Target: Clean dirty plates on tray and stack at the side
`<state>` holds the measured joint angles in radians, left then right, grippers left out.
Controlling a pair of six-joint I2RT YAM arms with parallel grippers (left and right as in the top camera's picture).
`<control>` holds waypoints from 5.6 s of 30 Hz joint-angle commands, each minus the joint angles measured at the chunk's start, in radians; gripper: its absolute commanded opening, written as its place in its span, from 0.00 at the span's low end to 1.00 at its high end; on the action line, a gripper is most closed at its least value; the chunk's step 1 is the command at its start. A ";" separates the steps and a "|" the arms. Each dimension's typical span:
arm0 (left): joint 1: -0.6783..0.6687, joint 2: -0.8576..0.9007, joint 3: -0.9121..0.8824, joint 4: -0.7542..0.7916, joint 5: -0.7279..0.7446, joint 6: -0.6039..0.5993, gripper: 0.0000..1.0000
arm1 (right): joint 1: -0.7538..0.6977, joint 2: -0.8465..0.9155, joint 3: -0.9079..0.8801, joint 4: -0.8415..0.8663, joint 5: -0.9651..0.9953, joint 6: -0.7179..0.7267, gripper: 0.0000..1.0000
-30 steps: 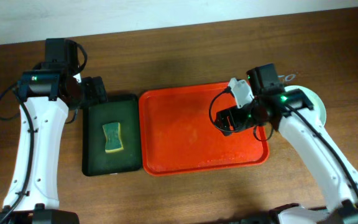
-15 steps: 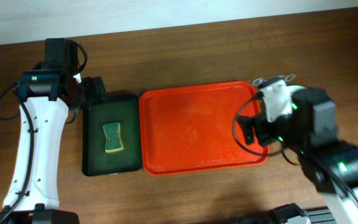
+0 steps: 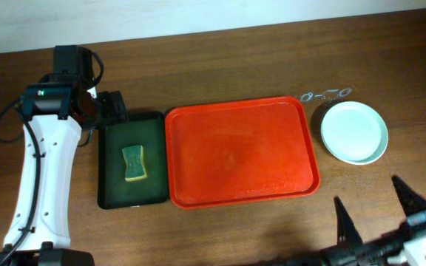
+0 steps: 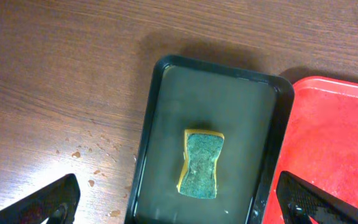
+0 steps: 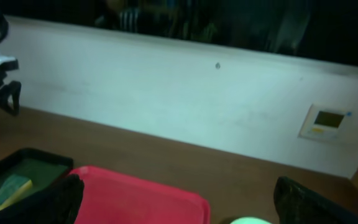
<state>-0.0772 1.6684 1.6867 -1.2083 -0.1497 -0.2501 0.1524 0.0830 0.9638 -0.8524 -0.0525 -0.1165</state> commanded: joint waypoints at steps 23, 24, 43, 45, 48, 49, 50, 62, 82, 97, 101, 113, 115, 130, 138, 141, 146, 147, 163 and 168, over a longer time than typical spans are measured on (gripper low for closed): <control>0.002 0.002 0.001 0.002 -0.004 0.005 0.99 | -0.056 -0.079 -0.958 1.299 0.009 0.036 0.98; 0.002 0.002 0.001 0.003 -0.004 0.005 0.99 | -0.064 -0.079 -0.958 1.279 0.009 0.035 0.98; 0.002 0.002 0.001 0.002 -0.004 0.005 0.99 | -0.075 -0.079 -0.958 0.775 0.011 0.043 0.98; 0.002 0.002 0.001 0.002 -0.005 0.005 0.99 | -0.075 -0.079 -0.958 0.775 0.012 0.043 0.98; 0.002 0.002 0.001 0.002 -0.004 0.004 0.99 | -0.075 -0.079 -0.958 0.775 0.012 0.043 0.98; 0.002 0.002 0.001 0.002 -0.004 0.005 0.99 | -0.075 -0.079 -0.958 0.775 0.010 0.043 0.98; 0.002 0.002 0.001 0.002 -0.004 0.005 0.99 | -0.075 -0.079 -0.958 0.775 0.008 0.043 0.98; 0.002 0.002 0.001 0.002 -0.004 0.005 0.99 | -0.074 -0.079 -0.958 0.777 0.009 0.043 0.98; 0.002 0.003 0.001 0.002 -0.004 0.005 0.99 | -0.074 -0.079 -0.958 0.777 0.009 0.043 0.98; 0.002 -0.344 0.001 0.002 -0.004 0.005 0.99 | -0.074 -0.079 -0.958 0.777 0.009 0.043 0.98; 0.002 -0.592 0.001 0.002 -0.004 0.005 0.99 | -0.074 -0.079 -0.958 0.777 0.009 0.043 0.98; 0.002 -1.014 -0.002 -0.038 -0.004 0.005 0.99 | -0.074 -0.079 -0.958 0.777 0.009 0.043 0.98; 0.002 -1.045 -0.020 -0.079 -0.005 0.005 0.99 | -0.074 -0.079 -0.958 0.777 0.009 0.043 0.99; 0.005 -1.375 -0.564 -0.054 -0.031 0.005 0.99 | -0.074 -0.079 -0.958 0.777 0.009 0.043 0.99; 0.016 -1.528 -0.843 0.435 -0.027 0.005 0.99 | -0.074 -0.079 -0.958 0.777 0.009 0.043 0.98; 0.022 -1.567 -0.930 0.627 -0.026 0.004 0.99 | -0.074 -0.079 -0.958 0.777 0.009 0.043 0.98; 0.022 -1.641 -1.086 0.935 -0.014 0.005 0.99 | -0.074 -0.079 -0.958 0.777 0.009 0.043 0.98; 0.022 -1.656 -1.112 0.983 -0.005 0.005 0.99 | -0.074 -0.079 -0.958 0.777 0.009 0.043 0.98; 0.021 -1.663 -1.595 1.644 0.084 -0.016 0.99 | -0.074 -0.079 -0.958 0.777 0.009 0.043 0.98; 0.019 -1.663 -1.646 1.614 0.084 -0.049 0.99 | -0.074 -0.079 -0.958 0.777 0.009 0.043 0.98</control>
<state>-0.0620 0.0120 0.0631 0.4236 -0.0803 -0.2783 0.0811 0.0120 0.0105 -0.0711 -0.0452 -0.0818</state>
